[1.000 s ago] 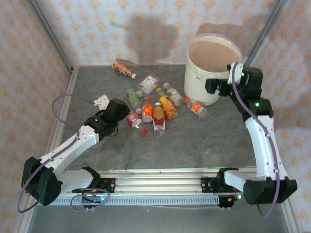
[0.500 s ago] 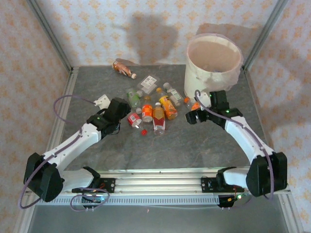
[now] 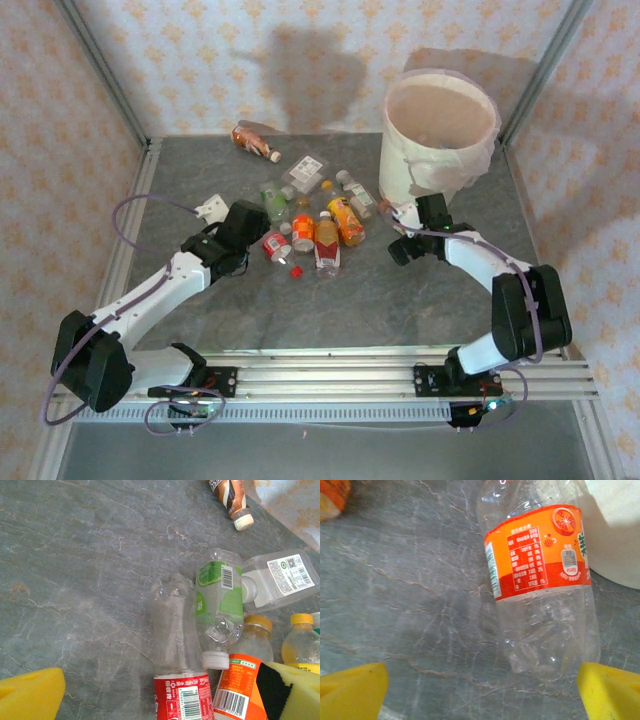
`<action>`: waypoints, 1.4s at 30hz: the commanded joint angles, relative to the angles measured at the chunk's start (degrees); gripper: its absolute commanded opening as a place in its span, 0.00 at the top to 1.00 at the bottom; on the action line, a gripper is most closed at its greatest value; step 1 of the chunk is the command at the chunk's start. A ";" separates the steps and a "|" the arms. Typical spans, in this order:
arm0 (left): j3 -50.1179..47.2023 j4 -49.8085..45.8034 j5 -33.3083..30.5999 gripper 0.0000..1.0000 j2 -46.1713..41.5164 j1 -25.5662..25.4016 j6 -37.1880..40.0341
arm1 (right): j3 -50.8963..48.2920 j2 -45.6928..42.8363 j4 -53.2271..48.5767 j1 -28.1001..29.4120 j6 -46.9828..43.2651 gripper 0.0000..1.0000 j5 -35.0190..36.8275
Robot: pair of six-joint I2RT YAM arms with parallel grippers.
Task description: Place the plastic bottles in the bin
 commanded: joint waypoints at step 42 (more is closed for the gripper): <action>-3.62 -0.80 -1.47 0.00 0.34 1.14 -2.84 | 4.35 -4.96 -3.49 5.50 -8.73 0.56 0.89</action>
